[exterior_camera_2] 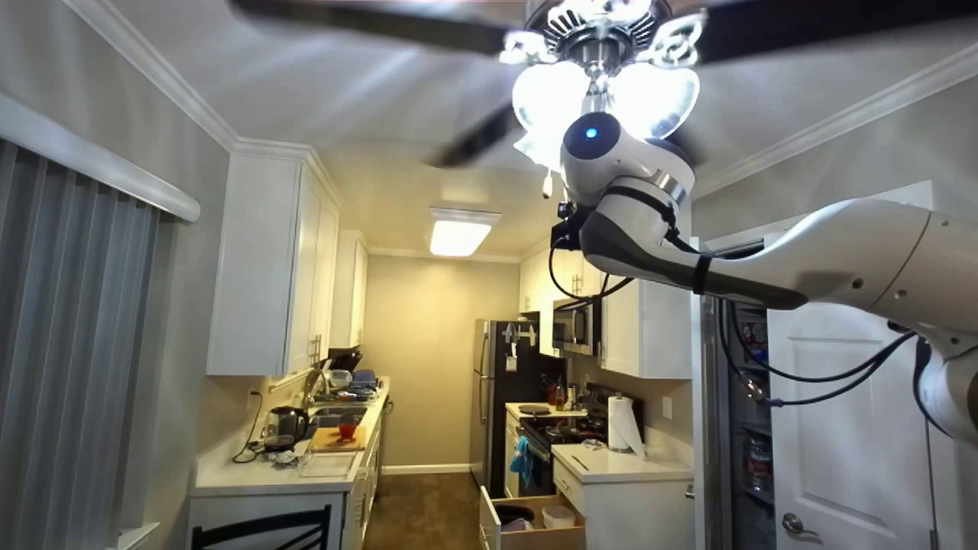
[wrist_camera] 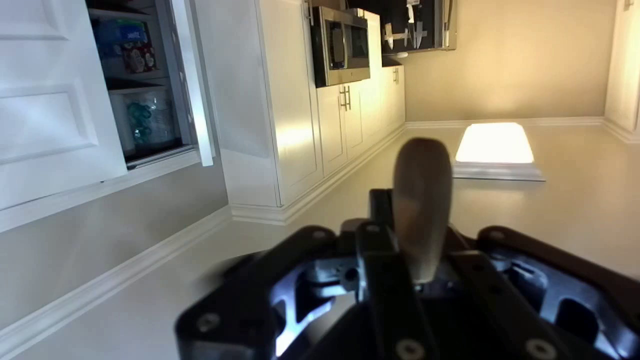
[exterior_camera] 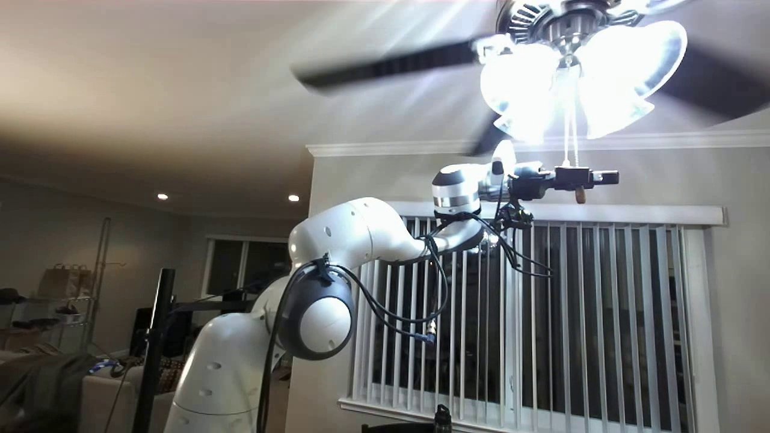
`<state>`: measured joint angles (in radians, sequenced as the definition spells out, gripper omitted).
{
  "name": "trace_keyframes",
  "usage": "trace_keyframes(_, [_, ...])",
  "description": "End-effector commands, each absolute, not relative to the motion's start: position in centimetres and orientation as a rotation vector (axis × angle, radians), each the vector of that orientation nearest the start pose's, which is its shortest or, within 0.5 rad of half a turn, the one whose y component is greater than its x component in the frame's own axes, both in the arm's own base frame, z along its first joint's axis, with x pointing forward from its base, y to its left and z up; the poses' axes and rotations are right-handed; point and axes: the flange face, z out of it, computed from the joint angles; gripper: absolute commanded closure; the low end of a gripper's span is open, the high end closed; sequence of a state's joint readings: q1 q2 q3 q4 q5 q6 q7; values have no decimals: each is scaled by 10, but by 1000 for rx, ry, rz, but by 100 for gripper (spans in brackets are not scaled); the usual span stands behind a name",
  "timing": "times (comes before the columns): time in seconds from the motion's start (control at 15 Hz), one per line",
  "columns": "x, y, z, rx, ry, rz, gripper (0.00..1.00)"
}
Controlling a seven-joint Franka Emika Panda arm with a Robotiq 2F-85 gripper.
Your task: Turn on the ceiling lights
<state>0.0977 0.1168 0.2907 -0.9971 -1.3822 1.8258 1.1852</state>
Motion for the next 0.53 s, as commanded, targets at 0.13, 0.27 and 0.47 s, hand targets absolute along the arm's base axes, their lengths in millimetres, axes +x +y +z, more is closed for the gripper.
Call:
trace_keyframes(0.13, [528, 106, 906, 1755, -964, 1676, 86])
trace_keyframes(0.27, [525, 110, 909, 1750, -962, 1687, 63])
trace_keyframes(0.47, [514, 116, 912, 1773, -971, 1679, 45])
